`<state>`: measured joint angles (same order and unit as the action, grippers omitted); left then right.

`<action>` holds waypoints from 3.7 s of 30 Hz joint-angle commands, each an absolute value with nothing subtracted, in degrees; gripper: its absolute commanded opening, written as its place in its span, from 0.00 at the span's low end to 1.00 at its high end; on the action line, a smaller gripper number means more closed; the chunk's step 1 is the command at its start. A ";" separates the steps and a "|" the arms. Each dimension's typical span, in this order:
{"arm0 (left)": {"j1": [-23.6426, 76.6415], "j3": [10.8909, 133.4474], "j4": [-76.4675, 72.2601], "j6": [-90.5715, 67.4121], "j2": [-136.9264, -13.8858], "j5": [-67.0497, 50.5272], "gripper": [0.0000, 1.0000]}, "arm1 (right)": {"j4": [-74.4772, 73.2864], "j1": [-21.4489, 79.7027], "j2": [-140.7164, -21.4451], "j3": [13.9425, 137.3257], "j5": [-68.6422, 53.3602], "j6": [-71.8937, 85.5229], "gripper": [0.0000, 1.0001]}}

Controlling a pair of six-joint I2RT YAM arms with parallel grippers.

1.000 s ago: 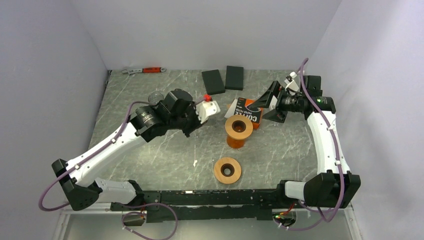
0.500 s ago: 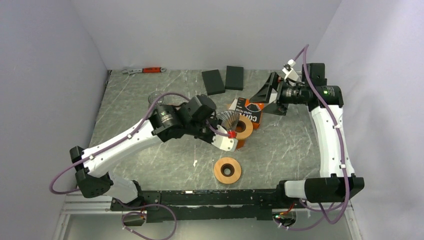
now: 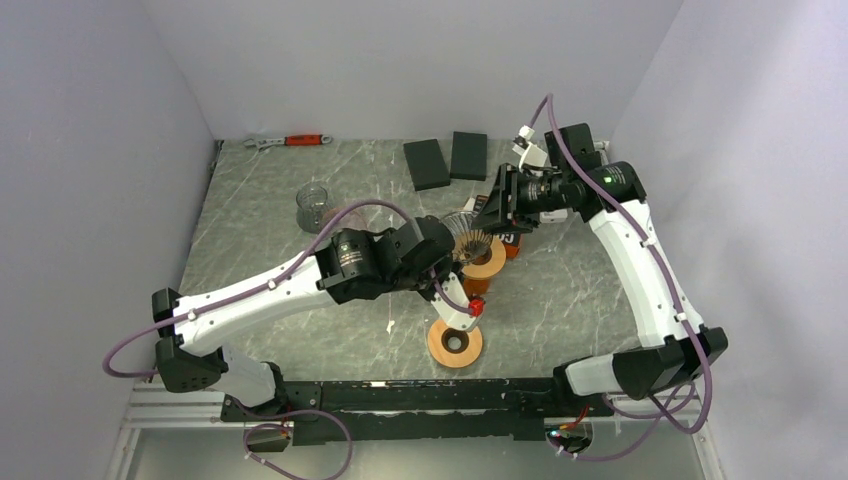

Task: Place the coffee filter in the dripper

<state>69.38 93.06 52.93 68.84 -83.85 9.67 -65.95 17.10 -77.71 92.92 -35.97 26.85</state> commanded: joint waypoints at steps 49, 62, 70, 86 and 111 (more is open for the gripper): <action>47.92 84.83 29.66 -34.28 -71.11 13.85 0.97 | -68.57 12.14 -79.61 94.96 -22.64 22.50 0.00; 39.35 82.53 52.54 -52.85 -77.15 1.26 1.00 | -56.48 11.42 -72.29 82.06 -24.18 23.37 0.00; 35.58 78.21 46.29 -53.80 -80.25 -11.45 1.00 | -50.11 11.43 -70.92 78.03 -23.86 24.35 0.00; 31.46 79.84 39.90 -57.23 -83.81 -20.11 1.00 | -46.28 11.12 -72.81 72.72 -23.97 25.03 0.00; 31.51 81.04 32.97 -59.83 -88.79 -30.86 0.99 | -43.84 10.72 -71.97 69.66 -22.00 25.55 0.43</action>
